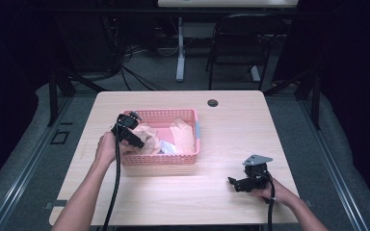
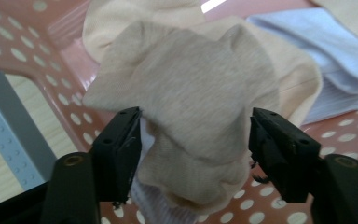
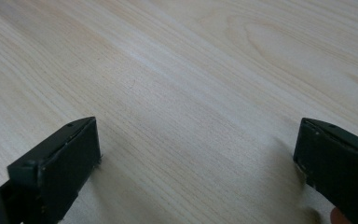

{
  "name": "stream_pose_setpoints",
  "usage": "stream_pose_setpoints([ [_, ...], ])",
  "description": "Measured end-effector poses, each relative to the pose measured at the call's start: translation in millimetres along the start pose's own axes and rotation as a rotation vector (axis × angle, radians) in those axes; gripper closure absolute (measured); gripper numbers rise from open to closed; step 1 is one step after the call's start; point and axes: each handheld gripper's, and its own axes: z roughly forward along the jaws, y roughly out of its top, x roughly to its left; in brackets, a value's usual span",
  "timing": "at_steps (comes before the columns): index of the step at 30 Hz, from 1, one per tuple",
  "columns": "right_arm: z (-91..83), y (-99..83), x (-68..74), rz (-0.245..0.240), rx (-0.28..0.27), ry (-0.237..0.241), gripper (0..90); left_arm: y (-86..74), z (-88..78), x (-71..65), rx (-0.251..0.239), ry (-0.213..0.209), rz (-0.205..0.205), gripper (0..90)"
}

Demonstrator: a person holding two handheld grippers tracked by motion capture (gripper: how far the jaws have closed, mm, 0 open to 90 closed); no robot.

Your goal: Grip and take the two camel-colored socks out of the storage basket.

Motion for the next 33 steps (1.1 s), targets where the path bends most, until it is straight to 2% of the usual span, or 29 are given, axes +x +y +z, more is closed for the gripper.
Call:
stream_pose_setpoints([
  [2, -0.2, 0.0, -0.1, -0.002, 0.002, 0.0, 0.0, 0.0, -0.6, -0.7, 0.022, 0.015, -0.006, 48.5],
  [3, -0.2, 0.0, -0.1, -0.002, 0.002, 0.0, 0.0, 0.0, -0.6, -0.7, 0.022, 0.015, -0.006, 52.2],
  [4, 0.0, -0.1, 0.0, -0.001, 0.0, 0.0, 0.0, 0.0, -1.2, -0.9, 0.026, 0.02, -0.005, 52.2],
  [5, 0.0, -0.2, 0.2, -0.001, -0.001, -0.001, 0.0, -0.3, -1.7, -0.8, 0.028, 0.017, -0.005, 61.1],
  [6, -0.3, -0.3, 0.3, -0.001, 0.002, -0.001, 0.0, -0.5, -2.2, -0.4, 0.027, 0.017, -0.003, 65.1],
  [8, -0.5, -0.7, 0.3, -0.002, -0.001, 0.0, 0.0, -0.4, -5.4, 2.1, 0.02, 0.024, 0.01, 71.7],
  [10, -0.7, -0.8, 0.2, -0.004, 0.001, 0.0, 0.0, -0.7, -7.7, 2.6, 0.005, 0.019, 0.011, 74.5],
  [19, -0.7, -0.8, 0.2, -0.004, 0.001, 0.0, 0.0, 1.2, -21.9, 2.5, -0.032, 0.013, 0.022, 81.6],
  [33, -0.8, -0.8, 0.1, -0.006, 0.002, 0.001, 0.0, 14.5, -64.6, 5.5, -0.075, 0.037, 0.046, 82.2],
])
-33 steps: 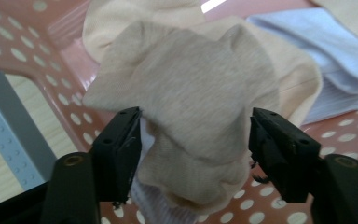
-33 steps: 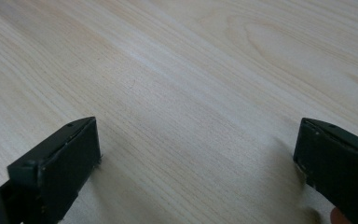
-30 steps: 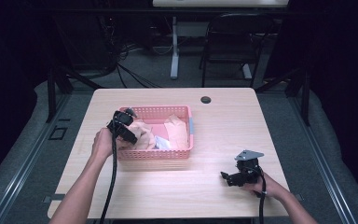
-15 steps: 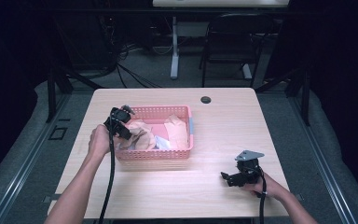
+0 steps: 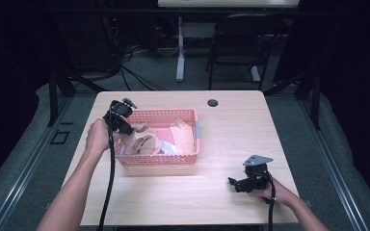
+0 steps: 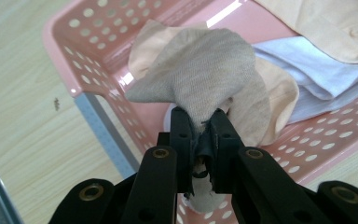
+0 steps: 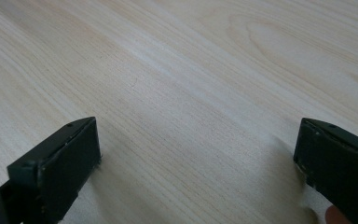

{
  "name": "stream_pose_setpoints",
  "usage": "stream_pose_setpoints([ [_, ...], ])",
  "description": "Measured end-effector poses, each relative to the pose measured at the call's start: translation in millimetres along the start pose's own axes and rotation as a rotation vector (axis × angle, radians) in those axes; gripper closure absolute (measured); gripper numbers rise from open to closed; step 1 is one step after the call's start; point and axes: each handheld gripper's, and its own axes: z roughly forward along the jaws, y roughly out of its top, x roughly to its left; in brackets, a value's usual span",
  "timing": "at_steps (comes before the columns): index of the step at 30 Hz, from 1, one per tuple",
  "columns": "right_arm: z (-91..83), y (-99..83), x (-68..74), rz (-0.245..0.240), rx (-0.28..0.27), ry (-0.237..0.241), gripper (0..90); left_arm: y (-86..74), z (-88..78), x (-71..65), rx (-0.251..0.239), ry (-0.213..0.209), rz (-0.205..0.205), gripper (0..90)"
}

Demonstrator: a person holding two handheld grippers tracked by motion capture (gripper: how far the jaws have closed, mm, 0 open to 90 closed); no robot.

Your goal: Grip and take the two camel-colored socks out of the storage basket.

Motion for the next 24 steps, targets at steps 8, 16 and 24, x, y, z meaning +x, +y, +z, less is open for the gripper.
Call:
stream_pose_setpoints([
  [8, 0.0, -0.1, 0.0, 0.0, -0.001, 0.001, 0.0, 8.2, -26.4, 3.3, -0.028, -0.003, 0.017, 82.1],
  [16, -0.2, 0.0, -0.1, -0.003, 0.003, -0.001, 0.0, 14.9, -45.8, 5.2, -0.053, 0.006, 0.027, 82.1],
  [24, -0.1, -0.2, 0.0, -0.003, 0.001, -0.002, 0.0, 12.4, -66.2, 11.2, -0.091, 0.021, 0.011, 82.0],
])
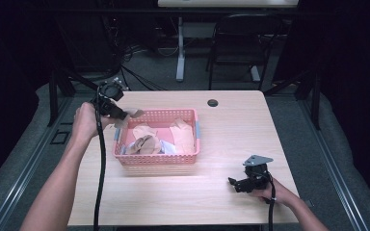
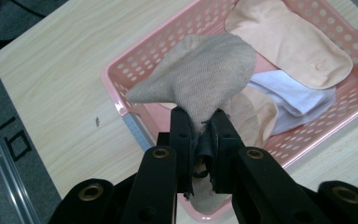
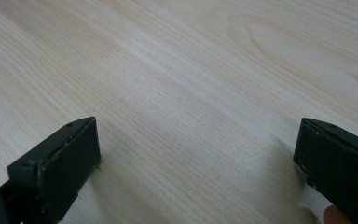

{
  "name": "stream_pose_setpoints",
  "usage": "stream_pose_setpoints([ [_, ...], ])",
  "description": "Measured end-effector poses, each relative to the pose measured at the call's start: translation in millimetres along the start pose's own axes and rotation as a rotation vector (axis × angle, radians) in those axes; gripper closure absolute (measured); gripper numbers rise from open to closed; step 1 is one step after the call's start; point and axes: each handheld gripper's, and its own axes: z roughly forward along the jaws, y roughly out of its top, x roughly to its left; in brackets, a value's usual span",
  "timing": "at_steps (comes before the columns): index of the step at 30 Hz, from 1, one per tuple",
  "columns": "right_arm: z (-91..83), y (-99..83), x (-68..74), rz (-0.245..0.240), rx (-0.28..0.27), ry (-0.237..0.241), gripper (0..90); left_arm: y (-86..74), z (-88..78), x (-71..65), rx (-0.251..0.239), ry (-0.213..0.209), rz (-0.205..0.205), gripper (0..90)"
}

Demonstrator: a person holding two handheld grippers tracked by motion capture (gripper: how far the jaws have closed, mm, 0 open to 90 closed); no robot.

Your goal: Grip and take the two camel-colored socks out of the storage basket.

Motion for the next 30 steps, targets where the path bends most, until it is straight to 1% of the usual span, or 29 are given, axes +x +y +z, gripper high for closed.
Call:
stream_pose_setpoints([
  [8, -0.2, -0.2, 0.1, 0.0, 0.0, 0.0, 0.0, -9.9, -15.5, 15.7, -0.007, 0.031, -0.028, 81.9],
  [19, -0.5, -0.7, 0.4, 0.0, -0.002, 0.008, 0.0, -32.9, -38.2, 41.2, -0.02, 0.067, -0.076, 81.7],
  [23, -0.5, -0.6, 0.4, -0.002, -0.002, 0.016, 0.0, -42.9, -42.8, 51.3, -0.023, 0.08, -0.104, 81.7],
  [25, -0.5, -0.5, 0.3, -0.003, -0.001, 0.016, 0.0, -48.4, -44.2, 56.9, -0.015, 0.09, -0.114, 81.7],
  [26, -1.0, -0.1, -0.1, -0.01, 0.007, 0.014, 0.0, -50.3, -44.6, 58.5, -0.02, 0.091, -0.124, 81.7],
  [30, -0.8, -0.1, 0.6, -0.012, 0.002, 0.015, 0.0, -59.3, -45.7, 66.9, -0.023, 0.091, -0.147, 81.7],
])
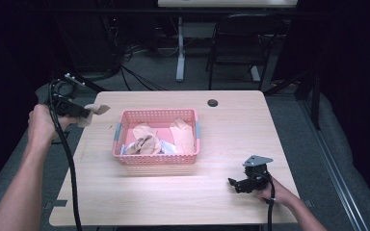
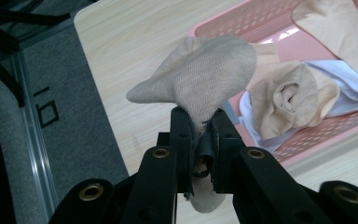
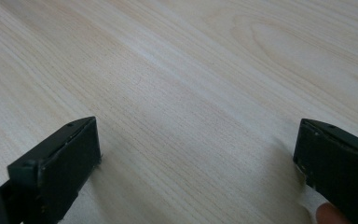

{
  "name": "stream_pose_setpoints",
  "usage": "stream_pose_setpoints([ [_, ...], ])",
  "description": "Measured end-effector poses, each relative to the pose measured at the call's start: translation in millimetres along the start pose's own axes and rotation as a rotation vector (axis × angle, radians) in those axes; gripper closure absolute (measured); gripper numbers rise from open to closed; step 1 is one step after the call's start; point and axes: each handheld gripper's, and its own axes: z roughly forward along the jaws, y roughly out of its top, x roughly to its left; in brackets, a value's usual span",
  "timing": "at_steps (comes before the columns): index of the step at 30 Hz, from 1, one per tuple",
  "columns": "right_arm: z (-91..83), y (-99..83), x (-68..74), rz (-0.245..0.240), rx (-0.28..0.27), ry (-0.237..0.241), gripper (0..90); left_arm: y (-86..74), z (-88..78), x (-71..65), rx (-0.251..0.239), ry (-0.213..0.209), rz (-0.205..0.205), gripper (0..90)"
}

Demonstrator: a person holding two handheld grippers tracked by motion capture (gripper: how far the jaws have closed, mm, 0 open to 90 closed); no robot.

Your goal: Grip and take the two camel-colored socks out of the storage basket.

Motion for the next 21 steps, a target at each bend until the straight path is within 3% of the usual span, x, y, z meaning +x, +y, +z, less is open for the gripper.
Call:
stream_pose_setpoints([
  [10, 0.2, -0.1, 0.1, -0.005, -0.002, 0.007, 0.0, -16.1, 10.1, 16.7, 0.015, -0.008, -0.057, 81.8],
  [16, 0.6, -0.3, 0.2, 0.002, -0.004, 0.01, 0.0, -26.8, 30.3, 24.2, 0.041, -0.014, -0.092, 81.8],
  [21, 0.5, -0.3, 0.2, 0.002, -0.004, 0.01, 0.0, -36.1, 50.6, 27.5, 0.091, 0.011, -0.113, 81.8],
])
